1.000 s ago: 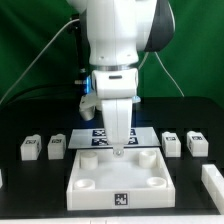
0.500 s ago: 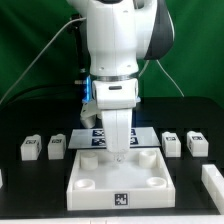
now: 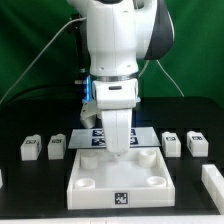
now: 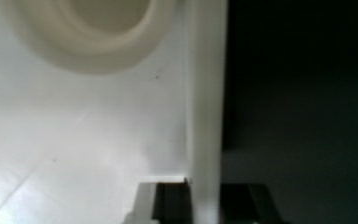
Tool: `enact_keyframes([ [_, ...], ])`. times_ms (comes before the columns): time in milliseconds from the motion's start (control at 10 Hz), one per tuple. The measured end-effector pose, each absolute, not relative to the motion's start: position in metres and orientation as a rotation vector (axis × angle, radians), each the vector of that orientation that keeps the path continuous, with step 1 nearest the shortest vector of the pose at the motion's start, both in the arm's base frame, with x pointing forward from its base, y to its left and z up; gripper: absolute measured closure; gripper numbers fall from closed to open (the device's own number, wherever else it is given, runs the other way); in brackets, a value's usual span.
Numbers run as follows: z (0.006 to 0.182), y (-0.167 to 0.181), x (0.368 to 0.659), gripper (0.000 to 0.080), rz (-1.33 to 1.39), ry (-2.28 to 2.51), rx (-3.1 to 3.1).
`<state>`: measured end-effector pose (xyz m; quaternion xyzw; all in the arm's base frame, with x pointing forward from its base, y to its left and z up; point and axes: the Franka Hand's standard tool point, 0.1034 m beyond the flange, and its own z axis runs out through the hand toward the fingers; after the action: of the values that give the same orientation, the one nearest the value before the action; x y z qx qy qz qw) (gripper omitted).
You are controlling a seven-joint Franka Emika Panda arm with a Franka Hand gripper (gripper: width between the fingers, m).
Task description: Assemble one leg
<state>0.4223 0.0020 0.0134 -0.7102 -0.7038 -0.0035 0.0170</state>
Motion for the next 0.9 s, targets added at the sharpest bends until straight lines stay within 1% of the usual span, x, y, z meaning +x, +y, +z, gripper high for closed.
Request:
enact_keyframes([
  [700,0.014,0.002,0.423,0.0742,-0.012,-2.185,-2.210],
  [900,0.014,0.019,0.448,0.0742,-0.055,-2.179,-2.235],
])
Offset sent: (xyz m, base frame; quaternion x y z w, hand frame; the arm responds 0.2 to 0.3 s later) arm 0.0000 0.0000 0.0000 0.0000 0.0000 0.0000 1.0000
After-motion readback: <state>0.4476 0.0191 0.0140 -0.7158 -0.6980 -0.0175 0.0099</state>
